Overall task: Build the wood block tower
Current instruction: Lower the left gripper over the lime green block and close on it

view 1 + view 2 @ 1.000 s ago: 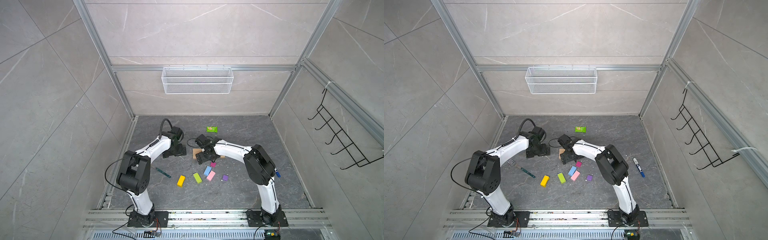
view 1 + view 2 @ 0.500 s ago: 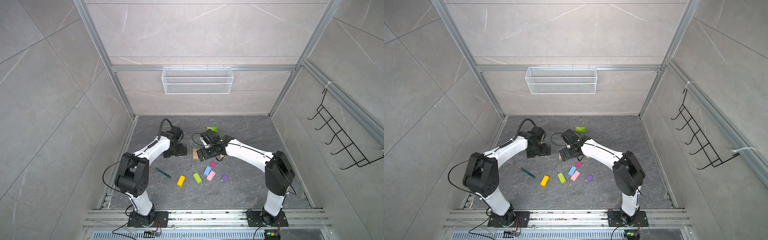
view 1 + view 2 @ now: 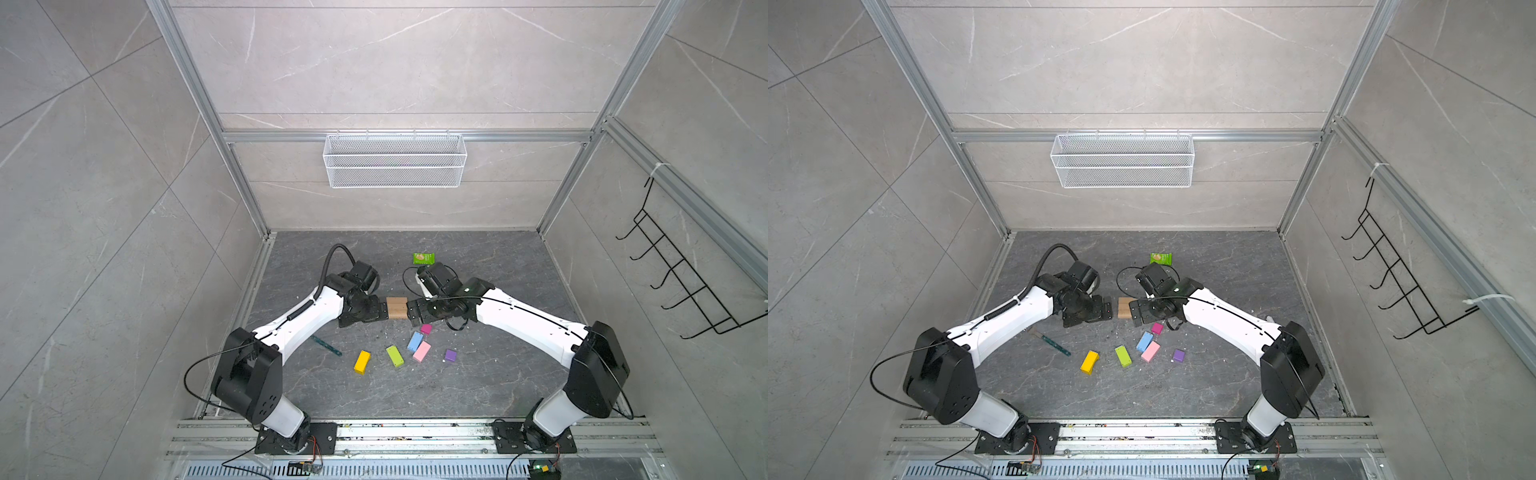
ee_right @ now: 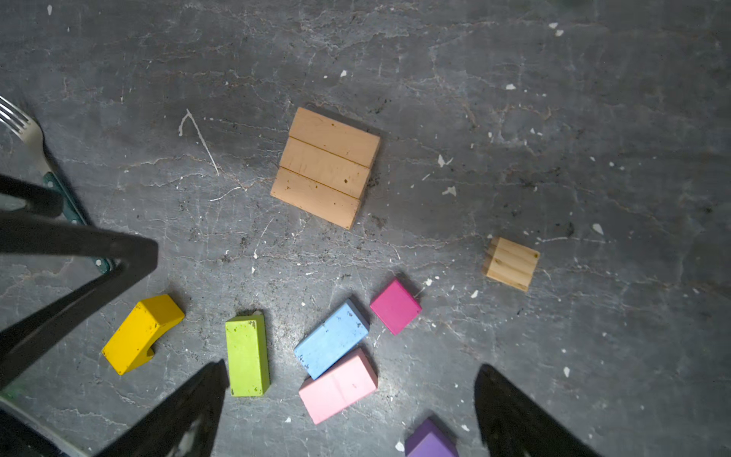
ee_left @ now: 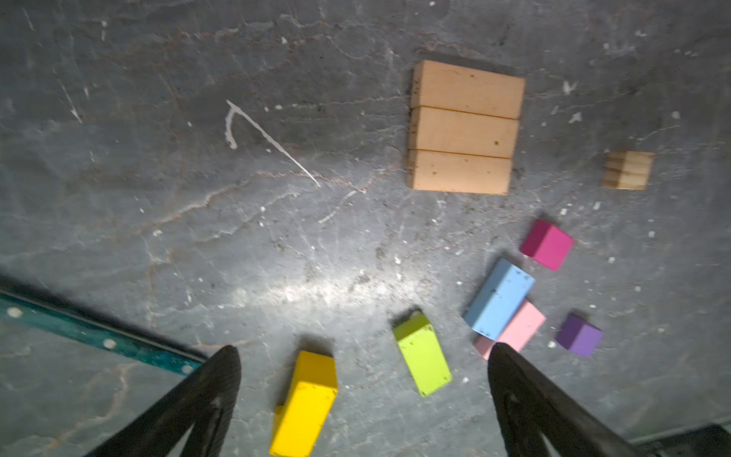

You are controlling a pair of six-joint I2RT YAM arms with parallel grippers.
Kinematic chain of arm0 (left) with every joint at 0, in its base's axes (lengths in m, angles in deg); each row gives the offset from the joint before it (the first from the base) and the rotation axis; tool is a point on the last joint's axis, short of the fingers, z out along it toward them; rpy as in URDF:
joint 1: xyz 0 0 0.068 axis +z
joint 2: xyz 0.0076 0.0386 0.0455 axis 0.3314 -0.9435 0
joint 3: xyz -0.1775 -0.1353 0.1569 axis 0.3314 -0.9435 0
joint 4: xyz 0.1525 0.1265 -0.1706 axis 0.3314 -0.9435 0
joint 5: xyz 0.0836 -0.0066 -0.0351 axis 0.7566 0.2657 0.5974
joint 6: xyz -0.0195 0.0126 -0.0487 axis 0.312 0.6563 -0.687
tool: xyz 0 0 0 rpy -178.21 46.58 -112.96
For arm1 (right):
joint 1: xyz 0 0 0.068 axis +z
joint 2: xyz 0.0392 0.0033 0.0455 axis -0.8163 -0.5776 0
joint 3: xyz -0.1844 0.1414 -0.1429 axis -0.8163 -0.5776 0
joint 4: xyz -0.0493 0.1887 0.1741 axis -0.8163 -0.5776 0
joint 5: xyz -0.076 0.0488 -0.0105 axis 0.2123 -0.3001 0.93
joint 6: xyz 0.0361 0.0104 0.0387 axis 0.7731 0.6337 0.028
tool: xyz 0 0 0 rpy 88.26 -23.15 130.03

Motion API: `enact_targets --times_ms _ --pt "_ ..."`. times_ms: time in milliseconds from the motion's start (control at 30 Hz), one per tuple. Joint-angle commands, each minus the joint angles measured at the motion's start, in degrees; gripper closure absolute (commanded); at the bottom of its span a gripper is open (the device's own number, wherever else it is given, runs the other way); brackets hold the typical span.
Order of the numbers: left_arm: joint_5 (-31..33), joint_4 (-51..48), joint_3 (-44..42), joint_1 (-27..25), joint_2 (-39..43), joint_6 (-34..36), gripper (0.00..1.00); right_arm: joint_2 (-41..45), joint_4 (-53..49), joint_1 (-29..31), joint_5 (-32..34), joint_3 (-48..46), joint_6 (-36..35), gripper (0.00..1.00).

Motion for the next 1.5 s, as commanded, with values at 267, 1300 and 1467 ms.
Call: enact_targets --times_ms 267,1300,1467 --pt "1.8 1.9 -4.6 -10.7 4.6 -21.8 0.0 8.3 5.6 0.2 1.2 -9.8 7.2 0.01" --pt "7.8 -1.2 3.9 -20.6 -16.3 -36.1 0.33 19.6 4.5 0.2 6.3 -20.1 11.7 0.01" --pt "7.5 -1.4 3.9 -20.5 -17.0 -36.2 0.4 19.6 3.9 0.1 7.7 -19.7 11.5 0.01"
